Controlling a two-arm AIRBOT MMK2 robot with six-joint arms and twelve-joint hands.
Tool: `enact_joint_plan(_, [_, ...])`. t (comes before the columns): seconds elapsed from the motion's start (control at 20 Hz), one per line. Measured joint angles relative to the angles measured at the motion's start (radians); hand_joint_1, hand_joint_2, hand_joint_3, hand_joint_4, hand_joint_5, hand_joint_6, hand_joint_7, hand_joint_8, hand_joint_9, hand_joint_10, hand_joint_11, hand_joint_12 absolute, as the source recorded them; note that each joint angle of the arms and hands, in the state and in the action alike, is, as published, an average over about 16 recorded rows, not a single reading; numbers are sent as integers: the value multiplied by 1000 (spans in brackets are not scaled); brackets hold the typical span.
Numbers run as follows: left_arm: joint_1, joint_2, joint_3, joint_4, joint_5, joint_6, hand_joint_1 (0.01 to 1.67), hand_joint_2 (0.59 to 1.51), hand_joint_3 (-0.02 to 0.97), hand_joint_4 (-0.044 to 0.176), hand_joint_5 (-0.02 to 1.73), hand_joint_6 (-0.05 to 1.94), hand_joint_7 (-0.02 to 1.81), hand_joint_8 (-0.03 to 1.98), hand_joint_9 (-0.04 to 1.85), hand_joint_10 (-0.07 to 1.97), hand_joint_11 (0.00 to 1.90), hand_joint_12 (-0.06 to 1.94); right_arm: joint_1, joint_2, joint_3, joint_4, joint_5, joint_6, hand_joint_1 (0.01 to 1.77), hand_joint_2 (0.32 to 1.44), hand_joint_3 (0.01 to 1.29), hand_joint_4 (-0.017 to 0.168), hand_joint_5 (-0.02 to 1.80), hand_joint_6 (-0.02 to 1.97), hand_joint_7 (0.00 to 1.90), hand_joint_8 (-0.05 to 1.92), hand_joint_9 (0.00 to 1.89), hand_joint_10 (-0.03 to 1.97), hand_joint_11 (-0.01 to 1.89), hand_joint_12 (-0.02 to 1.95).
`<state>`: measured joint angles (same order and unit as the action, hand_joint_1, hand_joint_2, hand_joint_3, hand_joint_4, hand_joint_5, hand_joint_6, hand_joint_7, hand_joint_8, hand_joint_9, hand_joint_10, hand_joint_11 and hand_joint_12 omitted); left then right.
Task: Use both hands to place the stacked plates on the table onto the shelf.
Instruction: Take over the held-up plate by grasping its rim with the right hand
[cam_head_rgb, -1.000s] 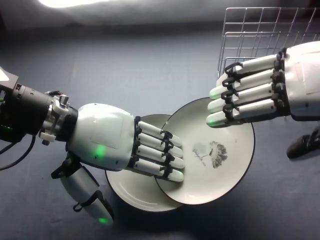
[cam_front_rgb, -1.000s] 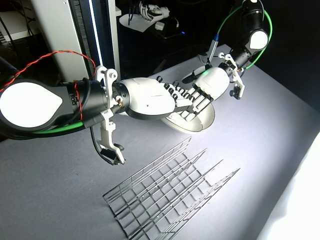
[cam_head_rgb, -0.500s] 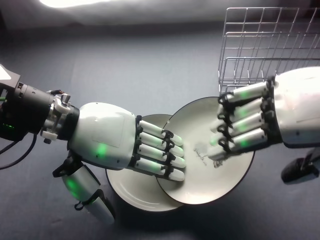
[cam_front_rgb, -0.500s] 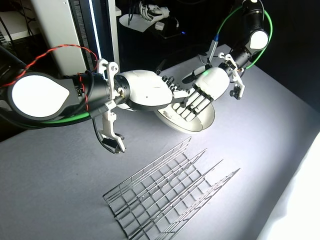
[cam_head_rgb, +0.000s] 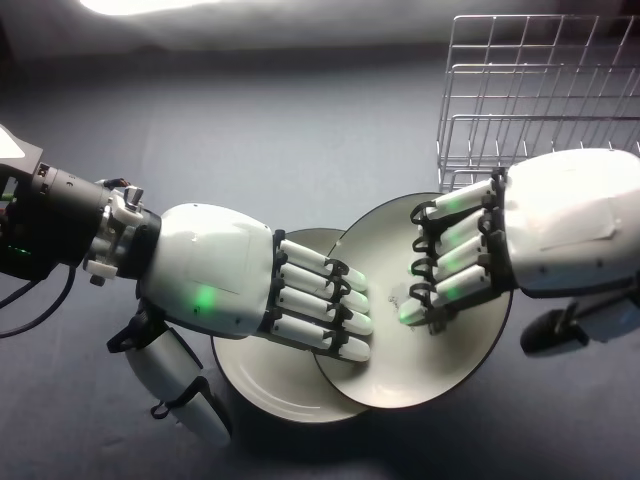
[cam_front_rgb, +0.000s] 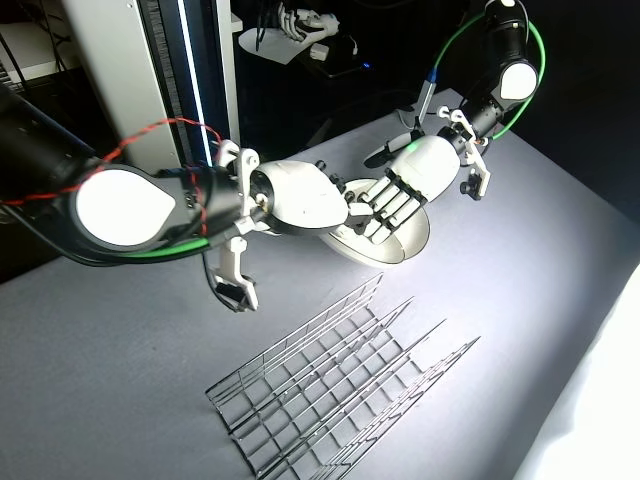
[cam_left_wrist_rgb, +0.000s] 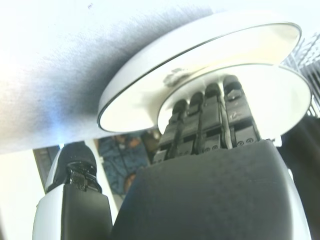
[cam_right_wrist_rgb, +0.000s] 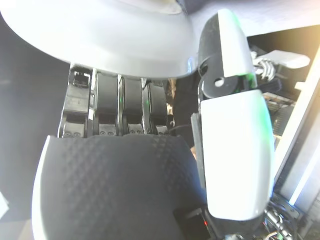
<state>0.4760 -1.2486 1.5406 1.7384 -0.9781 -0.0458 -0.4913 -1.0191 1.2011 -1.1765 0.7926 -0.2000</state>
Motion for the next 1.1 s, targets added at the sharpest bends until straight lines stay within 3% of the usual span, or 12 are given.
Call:
enact_joint_plan(0.5, [0,-2,3,0,-2,0,16,1094,21,0,-5,-12,-12,-22,13,-5,14,9,0,-99,76,4,-36,-1,1073,1082,20,3,506,19,572,0,554,7,192,908])
enact_joint_plan(1.1, [-1,-2,5,0,-2,-1,16,1095,21,0,-6,-12,-11,-22,13,-6,15,9,-2,-132,107,19,-45,-4,1211,1085,19,2,608,29,617,-13,608,3,269,921])
